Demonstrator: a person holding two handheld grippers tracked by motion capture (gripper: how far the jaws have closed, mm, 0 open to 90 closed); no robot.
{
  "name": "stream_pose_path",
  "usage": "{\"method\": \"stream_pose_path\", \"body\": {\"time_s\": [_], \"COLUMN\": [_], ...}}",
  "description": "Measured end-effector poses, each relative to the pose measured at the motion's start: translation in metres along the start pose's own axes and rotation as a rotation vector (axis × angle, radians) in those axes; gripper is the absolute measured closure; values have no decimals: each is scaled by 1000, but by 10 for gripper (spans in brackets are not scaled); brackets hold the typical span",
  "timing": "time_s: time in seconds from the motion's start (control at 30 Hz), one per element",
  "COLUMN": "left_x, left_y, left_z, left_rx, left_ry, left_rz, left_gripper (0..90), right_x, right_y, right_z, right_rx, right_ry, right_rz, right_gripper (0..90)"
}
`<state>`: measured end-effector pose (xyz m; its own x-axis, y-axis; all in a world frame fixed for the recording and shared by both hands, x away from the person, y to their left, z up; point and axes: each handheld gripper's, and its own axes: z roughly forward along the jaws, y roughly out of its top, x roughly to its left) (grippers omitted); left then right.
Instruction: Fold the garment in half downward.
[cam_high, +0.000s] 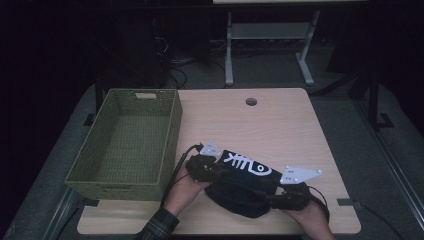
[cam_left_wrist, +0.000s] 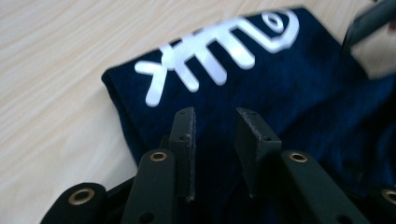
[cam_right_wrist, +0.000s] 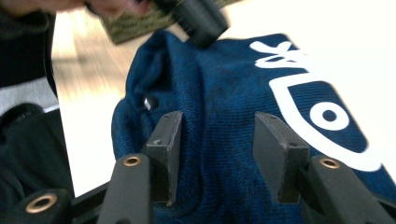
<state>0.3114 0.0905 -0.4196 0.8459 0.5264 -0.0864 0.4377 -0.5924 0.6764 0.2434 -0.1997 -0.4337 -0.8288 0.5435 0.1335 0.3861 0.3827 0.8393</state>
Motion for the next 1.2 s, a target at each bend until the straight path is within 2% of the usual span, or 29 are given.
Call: {"method": "stream_pose_path", "body": {"time_s": [0.13,0.27,0.37,0.47,0.57,0.73,0.8,0.83,0.9,1.0,1.03,1.2], "left_x": [-4,-6,-7,-6,-6,-5,-4,-3,1,6,9,14], "left_y": [-9,-9,-10,-10,-11,-11,-11,-11,-9,-7,-7,-6], "left_z": [9,15,16,18,18,21,23,24,27,29,30,29], "left_rx": [45,55,65,65,70,82,83,89,90,95,92,82], "left_ry": [-4,-3,-3,-8,-8,-3,8,18,34,54,55,30], "left_rz": [-4,1,5,-1,2,4,9,14,19,18,14,-21], "left_gripper": [682,683,682,683,683,689,694,696,698,698,697,693], "right_x": [-6,-11,-15,-20,-34,-53,-60,-60,-61,-55,-54,-49], "right_y": [-1,-1,1,4,3,-5,-9,-11,-15,-18,-19,-21], "right_z": [-11,-18,-26,-32,-26,-4,7,10,14,15,15,12], "right_rx": [-40,-56,-93,-115,-69,46,105,123,156,159,158,146], "right_ry": [1,-2,12,-10,-65,-128,-134,-132,-124,-111,-103,-99], "right_rz": [13,22,34,37,42,52,57,74,73,89,80,84], "right_gripper": [513,510,510,534,565,634,637,643,643,648,648,646]}}
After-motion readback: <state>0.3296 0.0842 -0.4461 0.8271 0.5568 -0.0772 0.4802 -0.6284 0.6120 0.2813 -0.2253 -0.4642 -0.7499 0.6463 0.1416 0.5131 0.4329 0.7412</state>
